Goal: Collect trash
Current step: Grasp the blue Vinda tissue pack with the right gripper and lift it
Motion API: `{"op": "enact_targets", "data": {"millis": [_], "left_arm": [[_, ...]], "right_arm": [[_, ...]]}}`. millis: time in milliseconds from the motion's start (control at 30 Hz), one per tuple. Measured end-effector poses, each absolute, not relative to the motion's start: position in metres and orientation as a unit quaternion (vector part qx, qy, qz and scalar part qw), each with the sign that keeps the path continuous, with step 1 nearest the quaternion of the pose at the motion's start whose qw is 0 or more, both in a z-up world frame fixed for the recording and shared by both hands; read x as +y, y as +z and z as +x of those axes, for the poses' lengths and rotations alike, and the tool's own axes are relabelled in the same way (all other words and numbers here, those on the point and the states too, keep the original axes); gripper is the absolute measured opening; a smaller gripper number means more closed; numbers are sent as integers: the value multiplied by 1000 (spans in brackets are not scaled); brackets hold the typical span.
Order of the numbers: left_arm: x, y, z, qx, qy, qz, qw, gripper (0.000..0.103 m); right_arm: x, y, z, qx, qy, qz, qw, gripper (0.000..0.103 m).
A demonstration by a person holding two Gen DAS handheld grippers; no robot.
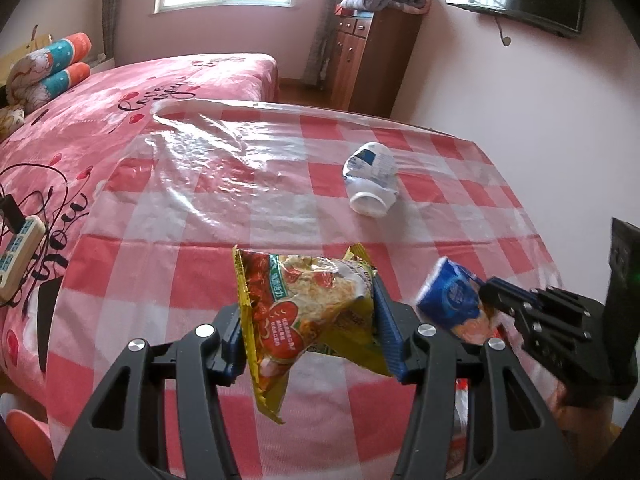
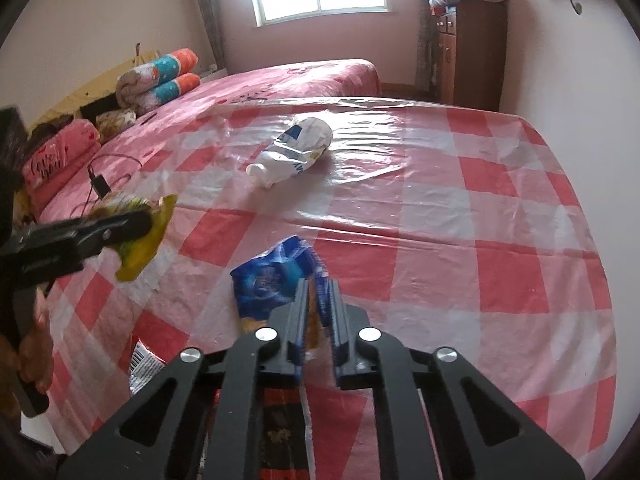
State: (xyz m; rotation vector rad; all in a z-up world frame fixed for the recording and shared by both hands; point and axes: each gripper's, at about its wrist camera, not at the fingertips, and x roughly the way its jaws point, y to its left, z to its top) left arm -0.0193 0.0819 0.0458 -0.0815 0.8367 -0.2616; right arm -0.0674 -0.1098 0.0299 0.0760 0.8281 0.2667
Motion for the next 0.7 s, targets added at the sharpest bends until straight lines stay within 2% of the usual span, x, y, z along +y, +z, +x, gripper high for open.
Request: {"op": "enact_targets", "data": {"millis": [100, 167, 200, 233, 267, 300, 600, 700], "left_arm": [[84, 46, -30, 405, -131, -39, 904, 55], [86, 46, -36, 406, -131, -39, 904, 55], [88, 46, -40, 406, -132, -42, 903, 55], [89, 46, -43, 407, -133, -44, 902, 55], [90, 46, -45, 408, -134, -45, 902, 55], [91, 45, -48, 409, -133, -45, 902, 55], [104, 42, -69, 410, -130, -43, 902, 55], [109, 39, -77, 413, -130, -47, 900, 55]], "right_arm": [[-115, 29, -66, 406, 134, 58, 902, 10], [-118, 29, -64, 413, 148, 71, 896, 17], [-117, 29, -63, 416, 148, 72, 894, 26], [-116, 30, -64, 416, 150, 71, 894, 52], [-115, 31, -64, 415, 154, 68, 894, 73], [-112, 32, -64, 415, 156, 63, 894, 78], [-79, 22, -57, 438, 155, -13, 886, 81], [-72, 19, -58, 435, 143, -39, 888, 75]]}}
